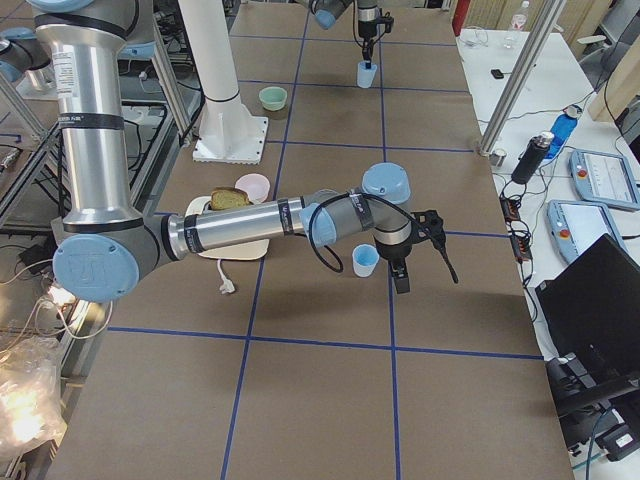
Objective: Stack blue cups with both arms
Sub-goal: 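Slide the grasped blue cup with the left gripper to the table center, then open the left gripper and withdraw the left arm from the cup, then move the right gripper down onto the other light-blue cup and grasp it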
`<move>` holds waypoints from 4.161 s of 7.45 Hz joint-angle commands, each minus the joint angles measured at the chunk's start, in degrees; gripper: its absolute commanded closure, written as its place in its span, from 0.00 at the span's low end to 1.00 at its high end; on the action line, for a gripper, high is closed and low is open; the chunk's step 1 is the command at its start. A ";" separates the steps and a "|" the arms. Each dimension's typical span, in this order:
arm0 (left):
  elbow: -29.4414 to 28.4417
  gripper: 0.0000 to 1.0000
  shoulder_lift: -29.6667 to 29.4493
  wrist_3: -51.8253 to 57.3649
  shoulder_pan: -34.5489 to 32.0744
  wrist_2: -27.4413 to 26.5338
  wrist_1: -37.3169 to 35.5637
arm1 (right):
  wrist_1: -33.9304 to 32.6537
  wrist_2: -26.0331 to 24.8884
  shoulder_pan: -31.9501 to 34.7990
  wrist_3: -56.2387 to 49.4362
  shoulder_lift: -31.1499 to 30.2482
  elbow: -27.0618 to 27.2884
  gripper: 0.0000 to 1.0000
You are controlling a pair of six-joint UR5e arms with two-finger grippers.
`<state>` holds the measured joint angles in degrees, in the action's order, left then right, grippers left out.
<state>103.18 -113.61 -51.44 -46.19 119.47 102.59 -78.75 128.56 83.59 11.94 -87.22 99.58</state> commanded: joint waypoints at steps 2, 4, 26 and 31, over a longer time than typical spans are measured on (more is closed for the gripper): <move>-3.32 1.00 -17.04 -15.14 14.87 -13.17 -12.14 | 0.00 0.11 0.00 0.54 0.03 0.09 0.00; -11.21 1.00 -23.65 -18.42 18.67 -17.93 -11.54 | 0.00 0.20 0.00 0.63 0.03 0.00 0.00; -21.21 0.02 11.49 87.46 -48.32 11.14 -17.52 | 4.67 1.46 -13.34 5.36 1.00 4.39 0.00; -21.71 0.02 14.47 84.40 -53.12 11.58 -17.08 | 4.57 -0.93 -18.89 0.38 1.34 -2.69 0.03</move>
<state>81.47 -99.37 33.03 -99.22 131.04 85.37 -74.32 128.50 65.57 14.35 -86.68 100.02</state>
